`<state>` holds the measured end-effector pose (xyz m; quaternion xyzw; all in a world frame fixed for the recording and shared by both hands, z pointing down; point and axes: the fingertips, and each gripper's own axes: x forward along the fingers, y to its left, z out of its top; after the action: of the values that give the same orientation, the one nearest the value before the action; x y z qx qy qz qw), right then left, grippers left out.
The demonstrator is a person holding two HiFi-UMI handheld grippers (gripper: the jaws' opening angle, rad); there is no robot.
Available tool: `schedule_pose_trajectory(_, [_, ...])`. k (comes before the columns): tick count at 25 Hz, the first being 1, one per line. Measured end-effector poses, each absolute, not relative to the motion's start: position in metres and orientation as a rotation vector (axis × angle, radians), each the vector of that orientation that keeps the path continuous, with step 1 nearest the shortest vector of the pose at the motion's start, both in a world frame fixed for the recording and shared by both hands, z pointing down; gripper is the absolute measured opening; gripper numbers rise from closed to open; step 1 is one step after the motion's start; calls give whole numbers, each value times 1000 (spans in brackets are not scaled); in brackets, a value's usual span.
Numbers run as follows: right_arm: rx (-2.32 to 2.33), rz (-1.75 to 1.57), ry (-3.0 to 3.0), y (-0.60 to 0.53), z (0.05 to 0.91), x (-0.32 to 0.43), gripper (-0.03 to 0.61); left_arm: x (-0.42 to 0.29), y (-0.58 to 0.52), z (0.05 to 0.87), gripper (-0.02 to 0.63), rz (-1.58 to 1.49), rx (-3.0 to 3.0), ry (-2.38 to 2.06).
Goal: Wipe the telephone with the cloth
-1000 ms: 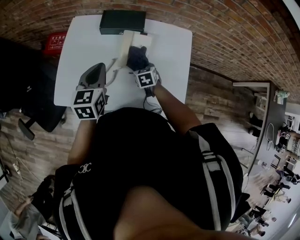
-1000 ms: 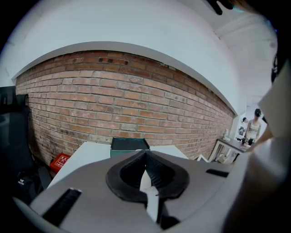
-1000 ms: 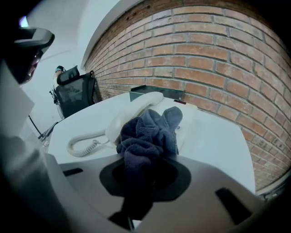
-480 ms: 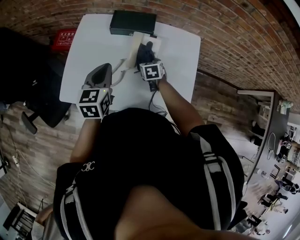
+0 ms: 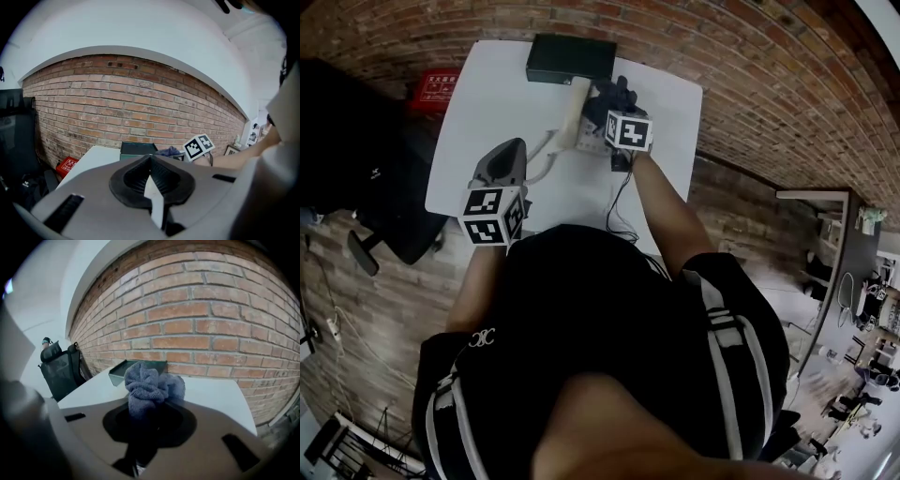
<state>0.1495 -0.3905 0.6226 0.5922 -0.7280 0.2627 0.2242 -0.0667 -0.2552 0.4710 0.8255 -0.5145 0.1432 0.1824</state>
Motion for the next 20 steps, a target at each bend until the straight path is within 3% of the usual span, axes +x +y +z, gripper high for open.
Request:
schedule_pose_trajectory(11, [1893,280,-2434,-344,450,137,43,-61,-271,454,-7,362,2389,-1449])
schedule_pose_trajectory(20, [1917,217,-2469,-284,435,120,43,-57,-278,449,-6,358,2449,-1409])
